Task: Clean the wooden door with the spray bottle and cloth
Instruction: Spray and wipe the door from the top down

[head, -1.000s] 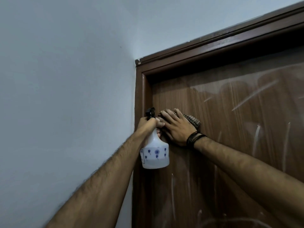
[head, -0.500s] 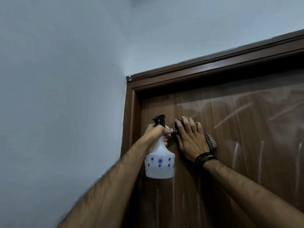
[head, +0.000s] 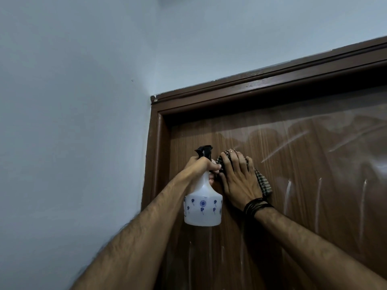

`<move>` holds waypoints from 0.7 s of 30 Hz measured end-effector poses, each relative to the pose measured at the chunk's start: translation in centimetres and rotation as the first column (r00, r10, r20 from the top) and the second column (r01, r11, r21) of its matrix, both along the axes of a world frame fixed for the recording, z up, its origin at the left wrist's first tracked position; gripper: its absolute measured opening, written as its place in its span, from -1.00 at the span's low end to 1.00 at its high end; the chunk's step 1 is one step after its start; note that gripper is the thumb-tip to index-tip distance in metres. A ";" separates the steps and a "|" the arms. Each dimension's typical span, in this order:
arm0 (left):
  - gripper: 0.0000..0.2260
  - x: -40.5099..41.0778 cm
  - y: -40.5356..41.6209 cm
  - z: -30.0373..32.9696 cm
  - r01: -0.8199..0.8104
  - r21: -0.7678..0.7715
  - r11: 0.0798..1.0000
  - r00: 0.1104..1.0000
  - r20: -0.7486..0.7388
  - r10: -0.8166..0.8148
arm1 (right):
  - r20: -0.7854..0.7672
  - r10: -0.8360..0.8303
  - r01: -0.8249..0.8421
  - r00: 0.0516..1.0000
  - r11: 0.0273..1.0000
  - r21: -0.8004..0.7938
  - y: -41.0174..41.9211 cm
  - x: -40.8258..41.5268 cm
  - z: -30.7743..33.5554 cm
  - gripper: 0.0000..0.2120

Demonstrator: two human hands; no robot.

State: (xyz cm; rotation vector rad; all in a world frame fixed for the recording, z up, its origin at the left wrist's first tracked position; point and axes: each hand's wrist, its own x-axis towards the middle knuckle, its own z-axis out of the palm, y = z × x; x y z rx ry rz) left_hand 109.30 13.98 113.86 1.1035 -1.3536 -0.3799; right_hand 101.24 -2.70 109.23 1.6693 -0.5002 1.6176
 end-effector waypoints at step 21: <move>-0.85 3.1 -0.4 0.2 -0.129 -0.077 0.989 0.986 -0.112 0.120 | -0.173 -0.021 0.029 0.985 0.999 0.044 2.0 2.3 10.3 -0.45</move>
